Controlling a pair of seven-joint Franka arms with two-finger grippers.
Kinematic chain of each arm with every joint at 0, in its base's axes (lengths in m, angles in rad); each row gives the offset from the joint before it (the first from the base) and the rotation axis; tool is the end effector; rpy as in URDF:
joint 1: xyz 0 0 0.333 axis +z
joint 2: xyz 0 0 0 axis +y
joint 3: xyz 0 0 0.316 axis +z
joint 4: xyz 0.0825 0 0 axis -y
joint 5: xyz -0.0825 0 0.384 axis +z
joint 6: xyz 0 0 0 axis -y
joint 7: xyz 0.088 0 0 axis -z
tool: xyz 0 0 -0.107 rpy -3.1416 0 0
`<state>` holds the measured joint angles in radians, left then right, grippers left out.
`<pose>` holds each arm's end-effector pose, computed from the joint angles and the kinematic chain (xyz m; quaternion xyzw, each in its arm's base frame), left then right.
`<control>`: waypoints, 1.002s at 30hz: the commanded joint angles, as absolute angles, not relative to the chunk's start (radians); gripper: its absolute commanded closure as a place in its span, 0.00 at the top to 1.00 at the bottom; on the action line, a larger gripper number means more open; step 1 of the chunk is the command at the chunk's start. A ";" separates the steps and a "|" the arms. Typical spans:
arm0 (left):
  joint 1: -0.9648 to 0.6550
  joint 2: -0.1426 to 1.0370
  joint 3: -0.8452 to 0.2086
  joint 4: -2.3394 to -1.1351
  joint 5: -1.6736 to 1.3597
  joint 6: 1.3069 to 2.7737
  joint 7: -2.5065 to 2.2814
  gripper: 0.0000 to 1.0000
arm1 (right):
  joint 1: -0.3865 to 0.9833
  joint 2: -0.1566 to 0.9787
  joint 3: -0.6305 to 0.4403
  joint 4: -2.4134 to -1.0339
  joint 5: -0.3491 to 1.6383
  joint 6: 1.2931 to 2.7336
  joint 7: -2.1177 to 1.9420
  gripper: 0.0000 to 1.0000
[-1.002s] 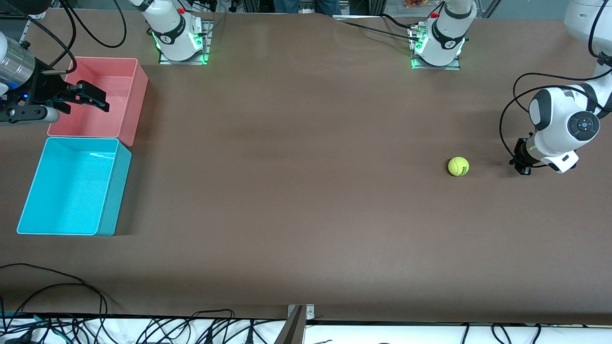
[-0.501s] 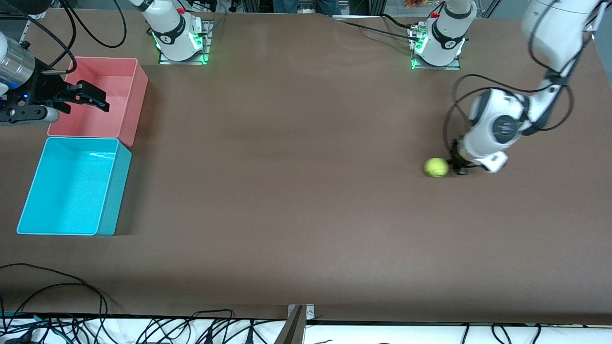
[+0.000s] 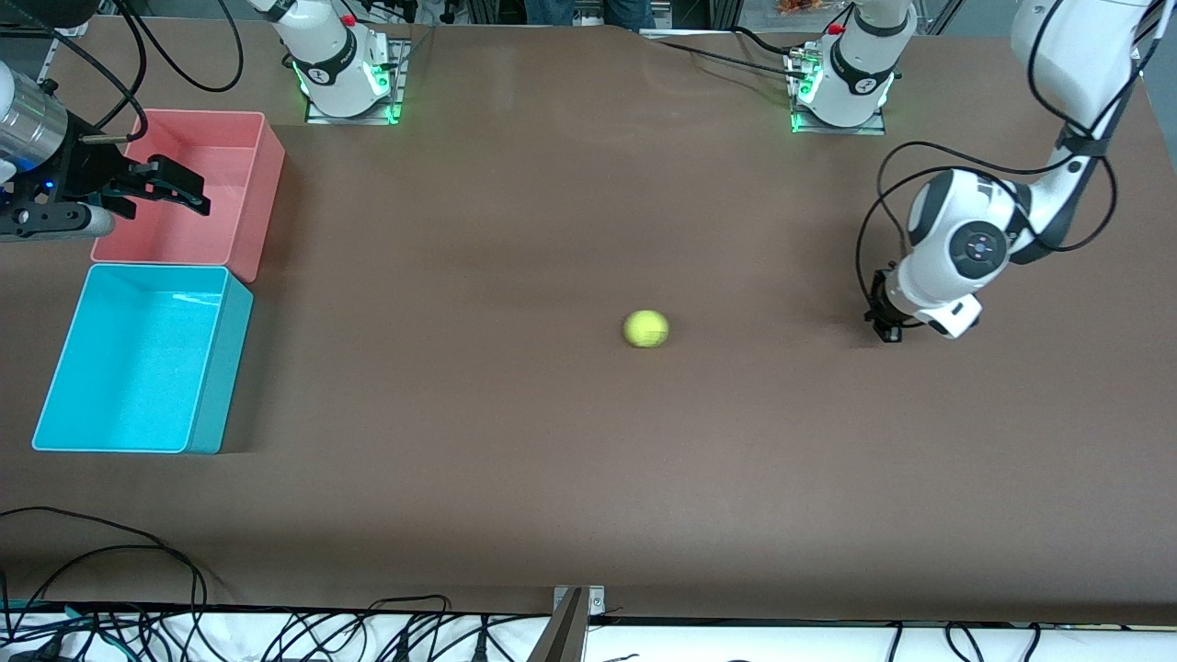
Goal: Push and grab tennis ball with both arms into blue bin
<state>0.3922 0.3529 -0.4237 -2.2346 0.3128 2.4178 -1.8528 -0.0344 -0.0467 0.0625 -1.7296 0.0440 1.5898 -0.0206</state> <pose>0.5313 -0.0199 0.2140 -0.7000 -0.7112 0.0167 0.0630 0.5358 0.0204 0.5769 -0.9984 -0.0228 0.0466 0.0203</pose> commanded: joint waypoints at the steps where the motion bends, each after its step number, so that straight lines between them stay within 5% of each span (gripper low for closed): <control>1: 0.429 0.337 -0.436 -2.120 0.324 2.275 -1.674 0.00 | -0.035 -0.043 0.063 -1.704 0.061 1.569 -0.021 1.00; 23: 0.430 0.325 -0.437 -1.701 0.221 1.902 -0.599 0.00 | -0.020 -0.032 0.064 -1.697 0.061 1.580 -0.020 1.00; 26: 0.430 0.325 -0.436 -1.626 0.222 1.829 -0.387 0.27 | -0.012 -0.032 0.066 -1.697 0.048 1.580 -0.020 1.00; 30: 0.430 0.324 -0.436 -1.600 0.221 1.810 -0.338 0.43 | -0.014 -0.032 0.064 -1.697 0.031 1.582 -0.020 1.00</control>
